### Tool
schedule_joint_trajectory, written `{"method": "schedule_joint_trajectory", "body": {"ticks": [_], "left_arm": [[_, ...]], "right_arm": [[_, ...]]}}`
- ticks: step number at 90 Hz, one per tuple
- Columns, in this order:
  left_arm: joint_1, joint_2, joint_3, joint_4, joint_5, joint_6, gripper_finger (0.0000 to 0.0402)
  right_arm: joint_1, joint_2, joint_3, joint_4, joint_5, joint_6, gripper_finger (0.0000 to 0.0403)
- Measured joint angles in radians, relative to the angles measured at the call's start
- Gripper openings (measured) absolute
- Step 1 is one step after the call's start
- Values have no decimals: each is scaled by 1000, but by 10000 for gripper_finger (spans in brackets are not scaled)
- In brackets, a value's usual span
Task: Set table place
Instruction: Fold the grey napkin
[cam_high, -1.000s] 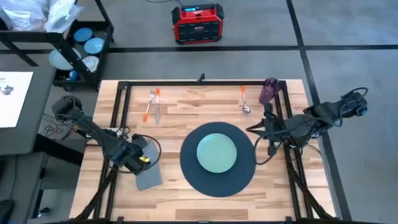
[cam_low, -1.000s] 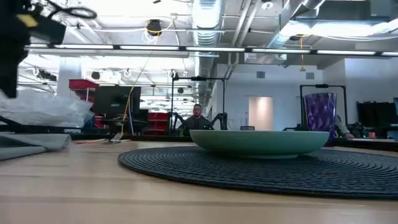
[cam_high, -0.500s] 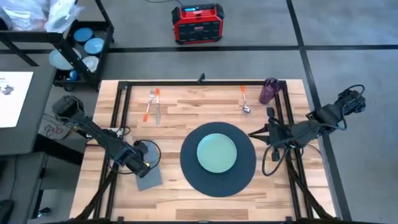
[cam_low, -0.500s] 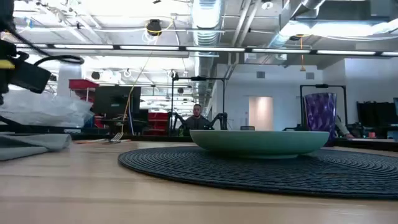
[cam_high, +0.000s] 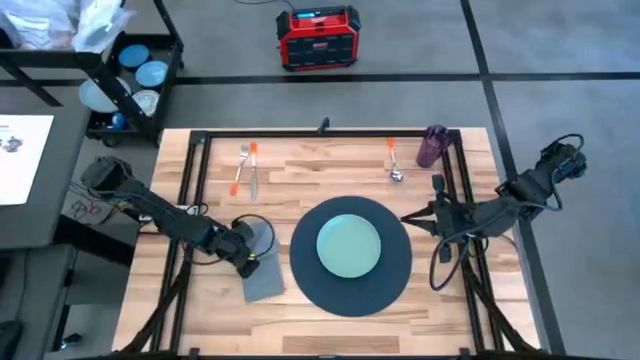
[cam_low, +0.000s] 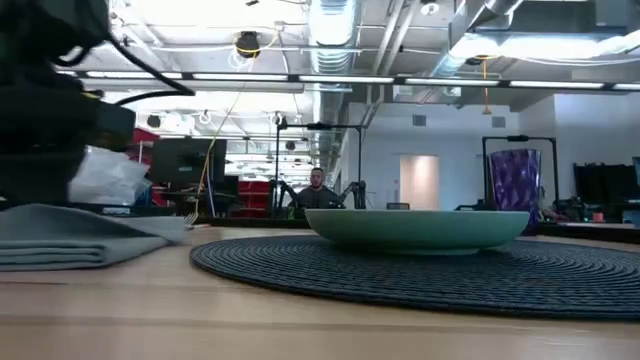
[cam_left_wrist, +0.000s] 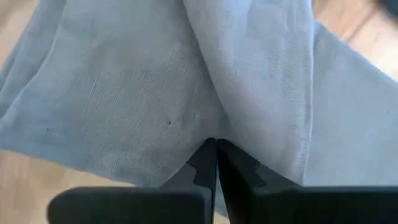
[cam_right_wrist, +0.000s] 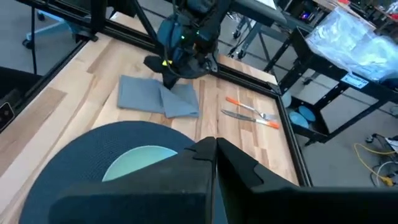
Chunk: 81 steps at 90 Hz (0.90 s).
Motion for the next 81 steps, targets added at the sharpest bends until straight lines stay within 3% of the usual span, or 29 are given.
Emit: {"method": "schedule_joint_trajectory", "body": {"ticks": [20, 35, 46, 57, 66, 76, 81], "left_arm": [[72, 10, -1, 79, 3, 85, 0], [85, 17, 39, 51, 7, 118, 0], [74, 14, 131, -73, -28, 86, 0], [48, 13, 310, -230, -74, 94, 0], [0, 25, 472, -360, -185, 97, 0], [-80, 23, 574, -428, -321, 73, 0], [-110, 23, 580, -447, -335, 34, 0]], "right_arm": [[0, 0, 0, 1, 0, -12, 0], [-6, 0, 0, 1, 0, -8, 0], [-39, 16, 0, 12, -3, 1, 0], [-93, 70, 0, 52, -40, -5, 0], [-187, 158, 2, 133, -177, -50, 0], [-309, 273, 0, 180, -447, -121, 0], [-374, 317, 0, 206, -583, -127, 0]]}}
